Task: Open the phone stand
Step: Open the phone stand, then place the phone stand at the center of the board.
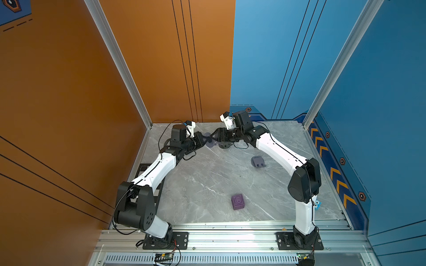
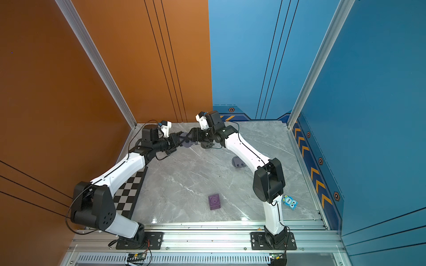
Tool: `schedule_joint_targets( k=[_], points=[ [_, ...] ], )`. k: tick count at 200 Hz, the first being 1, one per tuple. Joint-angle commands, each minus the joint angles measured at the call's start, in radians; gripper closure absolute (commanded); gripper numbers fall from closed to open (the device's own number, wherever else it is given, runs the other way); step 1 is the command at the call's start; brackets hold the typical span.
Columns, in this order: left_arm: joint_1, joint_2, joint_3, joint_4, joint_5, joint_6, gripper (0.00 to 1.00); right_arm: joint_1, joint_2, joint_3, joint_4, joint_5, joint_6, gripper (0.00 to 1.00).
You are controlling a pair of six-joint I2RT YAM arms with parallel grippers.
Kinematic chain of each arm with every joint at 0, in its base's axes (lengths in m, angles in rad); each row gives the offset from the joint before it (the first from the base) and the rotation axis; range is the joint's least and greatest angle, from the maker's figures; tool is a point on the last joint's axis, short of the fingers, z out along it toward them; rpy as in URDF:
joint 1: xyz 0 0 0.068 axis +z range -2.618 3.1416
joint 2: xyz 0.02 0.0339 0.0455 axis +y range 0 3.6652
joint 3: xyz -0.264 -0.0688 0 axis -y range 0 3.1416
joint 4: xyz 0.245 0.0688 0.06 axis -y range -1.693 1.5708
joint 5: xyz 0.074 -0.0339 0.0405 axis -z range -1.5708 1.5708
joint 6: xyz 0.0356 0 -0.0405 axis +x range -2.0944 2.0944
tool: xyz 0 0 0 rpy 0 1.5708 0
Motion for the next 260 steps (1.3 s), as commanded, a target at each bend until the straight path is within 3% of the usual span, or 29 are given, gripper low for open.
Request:
schedule_joint_targets(
  k=[1,17,59,73,83,87,94,97,99,101,146,208,260],
  points=[
    [-0.008,-0.031,-0.008,0.036,-0.007,-0.002,1.00,-0.002,0.010,0.031,0.014,-0.010,0.010,0.49],
    [-0.011,-0.031,-0.012,0.037,-0.012,-0.005,1.00,-0.002,0.006,0.031,0.005,-0.008,0.005,0.60],
    [-0.014,-0.028,-0.005,0.040,-0.019,-0.012,1.00,-0.005,0.002,0.029,-0.024,0.011,-0.009,0.61],
    [-0.014,-0.029,0.004,0.040,-0.019,-0.012,0.92,-0.009,0.001,0.032,-0.038,0.028,-0.014,0.63],
    [-0.014,-0.032,0.011,0.039,-0.022,-0.015,0.75,-0.015,0.003,0.035,-0.052,0.035,-0.015,0.64],
    [-0.013,-0.034,0.013,0.039,-0.025,-0.015,0.61,-0.017,0.005,0.035,-0.054,0.035,-0.015,0.64],
    [-0.012,-0.039,0.014,0.039,-0.038,-0.017,0.27,-0.022,0.005,0.037,-0.062,0.036,-0.016,0.64],
    [-0.011,-0.042,0.013,0.038,-0.047,-0.020,0.18,-0.024,0.006,0.038,-0.066,0.039,-0.017,0.65],
    [-0.011,-0.045,0.011,0.038,-0.053,-0.020,0.05,-0.026,0.006,0.039,-0.069,0.039,-0.018,0.65],
    [-0.010,-0.048,0.008,0.038,-0.061,-0.022,0.00,-0.026,0.006,0.039,-0.072,0.042,-0.019,0.65],
    [0.014,-0.108,-0.058,0.039,-0.154,-0.036,0.02,-0.067,-0.010,0.035,-0.146,0.093,-0.061,0.64],
    [0.010,-0.075,-0.058,0.012,-0.114,-0.013,0.02,-0.203,-0.009,0.037,-0.257,0.189,-0.139,0.62],
    [-0.042,0.039,0.108,-0.138,-0.003,0.090,0.02,-0.356,0.046,0.092,-0.345,0.266,-0.261,0.63]
  ],
)
